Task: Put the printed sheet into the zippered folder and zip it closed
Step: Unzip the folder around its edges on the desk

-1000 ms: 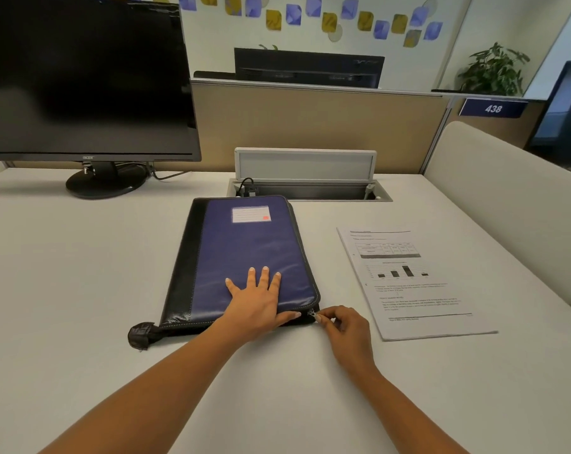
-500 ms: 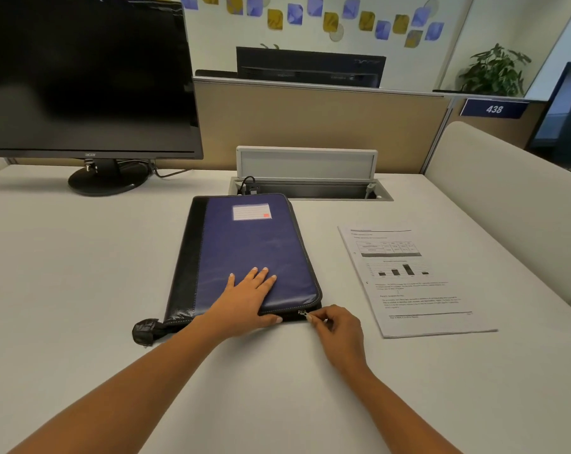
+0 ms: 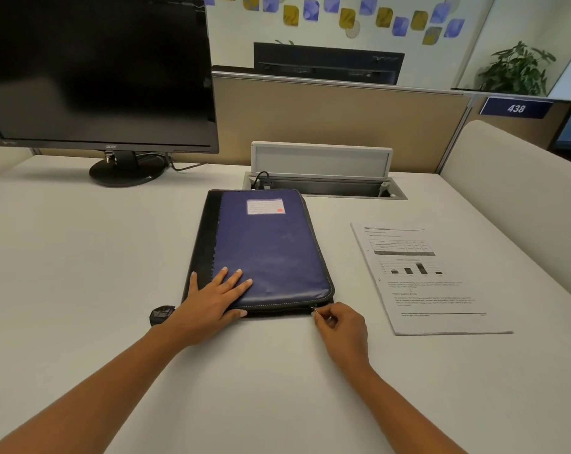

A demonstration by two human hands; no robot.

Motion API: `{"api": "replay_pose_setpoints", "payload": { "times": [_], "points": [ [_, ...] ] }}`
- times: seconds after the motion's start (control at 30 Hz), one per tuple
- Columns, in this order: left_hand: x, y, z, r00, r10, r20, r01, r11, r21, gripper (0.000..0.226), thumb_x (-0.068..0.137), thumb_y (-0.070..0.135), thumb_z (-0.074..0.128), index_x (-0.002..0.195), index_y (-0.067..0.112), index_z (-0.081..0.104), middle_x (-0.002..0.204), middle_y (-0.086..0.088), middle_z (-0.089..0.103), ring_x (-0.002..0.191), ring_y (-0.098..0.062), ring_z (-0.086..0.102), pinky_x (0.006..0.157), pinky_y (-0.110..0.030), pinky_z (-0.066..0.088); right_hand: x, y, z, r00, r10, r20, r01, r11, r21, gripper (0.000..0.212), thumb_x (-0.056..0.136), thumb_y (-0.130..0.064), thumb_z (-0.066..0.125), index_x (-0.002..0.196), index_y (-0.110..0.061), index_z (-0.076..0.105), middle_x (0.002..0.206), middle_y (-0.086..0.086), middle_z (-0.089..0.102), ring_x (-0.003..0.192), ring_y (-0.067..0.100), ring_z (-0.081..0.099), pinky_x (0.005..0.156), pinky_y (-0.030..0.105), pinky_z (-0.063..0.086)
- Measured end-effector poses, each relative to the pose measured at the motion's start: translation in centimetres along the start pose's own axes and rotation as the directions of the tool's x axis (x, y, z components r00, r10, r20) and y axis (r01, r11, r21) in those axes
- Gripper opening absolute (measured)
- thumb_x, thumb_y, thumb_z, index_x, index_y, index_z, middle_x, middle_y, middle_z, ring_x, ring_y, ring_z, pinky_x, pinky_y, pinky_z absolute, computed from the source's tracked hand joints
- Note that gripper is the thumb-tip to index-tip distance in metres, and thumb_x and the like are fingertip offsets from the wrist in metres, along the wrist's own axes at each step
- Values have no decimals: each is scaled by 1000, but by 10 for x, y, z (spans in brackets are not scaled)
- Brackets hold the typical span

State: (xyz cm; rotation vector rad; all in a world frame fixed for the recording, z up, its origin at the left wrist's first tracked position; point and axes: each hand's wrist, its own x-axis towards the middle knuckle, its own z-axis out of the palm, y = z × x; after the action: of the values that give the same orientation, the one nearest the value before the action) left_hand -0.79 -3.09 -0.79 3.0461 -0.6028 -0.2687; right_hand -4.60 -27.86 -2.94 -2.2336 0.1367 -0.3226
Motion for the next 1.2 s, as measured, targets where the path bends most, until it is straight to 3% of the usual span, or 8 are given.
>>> {"api": "replay_pose_setpoints", "payload": {
  "times": [0.2, 0.37, 0.47, 0.57, 0.67, 0.73, 1.2],
  "points": [
    [2, 5, 0, 1000, -14, 13, 13, 999, 39, 119, 39, 77, -40, 145, 32, -9, 157, 3, -9, 144, -21, -10, 110, -60, -4, -5, -10, 11, 995, -73, 66, 74, 997, -22, 5, 81, -14, 65, 84, -11, 68, 76, 1, 64, 61, 8, 50, 58, 7, 37],
    [3, 7, 4, 999, -37, 13, 36, 997, 71, 76, 76, 65, -7, 145, 32, -9, 157, 3, -8, 144, -21, -10, 110, -60, -3, -7, -15, 17, 994, -90, 69, 92, 995, -26, 6, 82, -13, 64, 86, -9, 67, 79, 4, 66, 63, 11, 50, 61, 12, 39],
    [3, 7, 6, 1000, -24, 8, 24, 995, 97, 89, 63, 67, -19, 145, 32, -9, 157, 3, -8, 144, -21, -9, 110, -60, -3, -8, -17, 17, 994, -95, 59, 97, 995, -34, 7, 82, -12, 63, 87, -9, 68, 81, 4, 66, 63, 8, 49, 58, 4, 33],
    [5, 6, 8, 1000, -28, 6, 28, 994, 104, 89, 65, 68, -22, 145, 32, -9, 157, 3, -8, 144, -22, -8, 110, -61, -4, -10, -21, 22, 991, -112, 79, 115, 993, -36, 8, 82, -12, 63, 89, -9, 67, 84, 3, 67, 65, 5, 48, 57, 1, 33],
    [8, 6, 9, 999, -45, 17, 43, 992, 115, 62, 91, 57, 7, 145, 31, -8, 157, 1, -7, 144, -22, -9, 109, -62, -3, -13, -29, 33, 982, -152, 111, 159, 986, -50, 10, 83, -14, 61, 90, -10, 67, 87, 3, 67, 69, 4, 46, 60, 3, 32],
    [10, 7, 8, 998, -48, 31, 45, 993, 109, 60, 94, 52, 16, 146, 30, -7, 157, 0, -6, 144, -23, -8, 109, -63, -3, -15, -34, 41, 975, -178, 131, 187, 981, -59, 11, 84, -16, 61, 91, -10, 67, 90, 3, 67, 73, 3, 46, 66, 7, 33],
    [7, 11, -4, 996, -49, 71, 46, 998, 53, 62, 94, 53, 20, 146, 31, -5, 157, 0, -6, 144, -23, -7, 109, -62, -3, -18, -55, 67, 920, -300, 251, 323, 945, -56, 18, 86, -22, 58, 97, -11, 67, 96, 6, 68, 86, 14, 57, 75, 14, 39]
  ]
}}
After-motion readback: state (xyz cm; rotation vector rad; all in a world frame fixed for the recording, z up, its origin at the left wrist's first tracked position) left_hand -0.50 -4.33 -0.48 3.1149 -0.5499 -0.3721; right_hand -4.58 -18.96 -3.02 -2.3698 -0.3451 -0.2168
